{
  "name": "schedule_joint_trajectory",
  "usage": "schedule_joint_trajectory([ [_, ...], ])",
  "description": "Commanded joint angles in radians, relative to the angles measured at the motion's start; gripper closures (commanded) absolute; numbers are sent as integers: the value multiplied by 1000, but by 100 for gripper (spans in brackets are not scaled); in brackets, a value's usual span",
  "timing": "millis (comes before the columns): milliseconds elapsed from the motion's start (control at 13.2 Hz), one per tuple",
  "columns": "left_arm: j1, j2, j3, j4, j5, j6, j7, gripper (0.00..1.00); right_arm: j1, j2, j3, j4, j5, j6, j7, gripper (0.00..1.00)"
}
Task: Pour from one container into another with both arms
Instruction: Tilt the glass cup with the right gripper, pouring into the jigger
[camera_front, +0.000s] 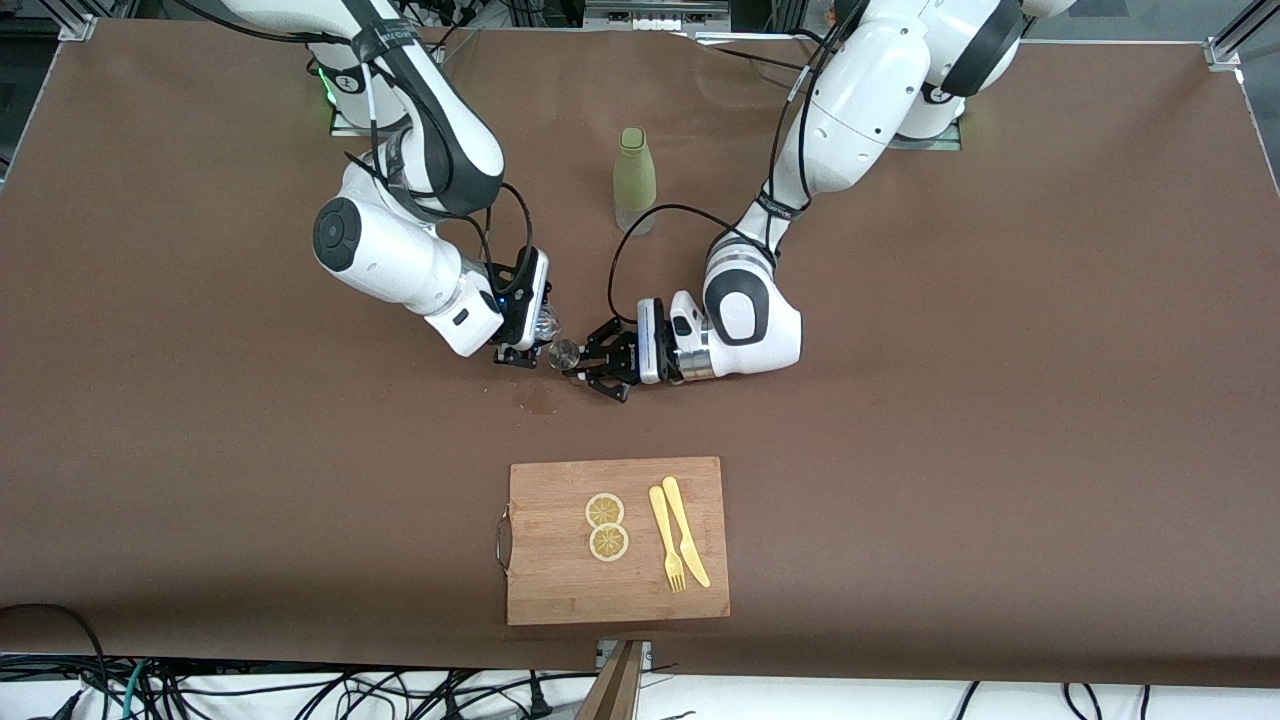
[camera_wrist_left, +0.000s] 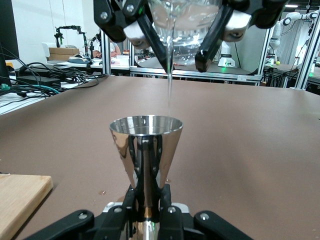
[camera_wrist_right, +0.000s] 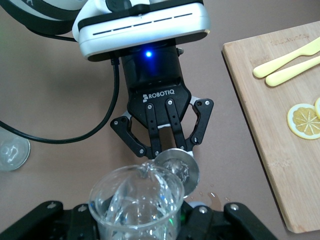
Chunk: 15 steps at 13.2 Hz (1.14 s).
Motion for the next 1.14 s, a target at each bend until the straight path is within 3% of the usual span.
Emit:
schedule_joint_trajectory([
  [0, -9, 17, -4, 36, -46, 31, 20, 100, 2, -21, 3, -2, -21, -1, 31, 73],
  [530, -9, 17, -4, 36, -46, 30, 13, 100, 0, -21, 13, 3, -25, -2, 67, 73],
  [1060, -4, 11, -4, 32, -44, 28, 6, 100, -24, -46, 9, 19, 55, 1, 70, 73],
])
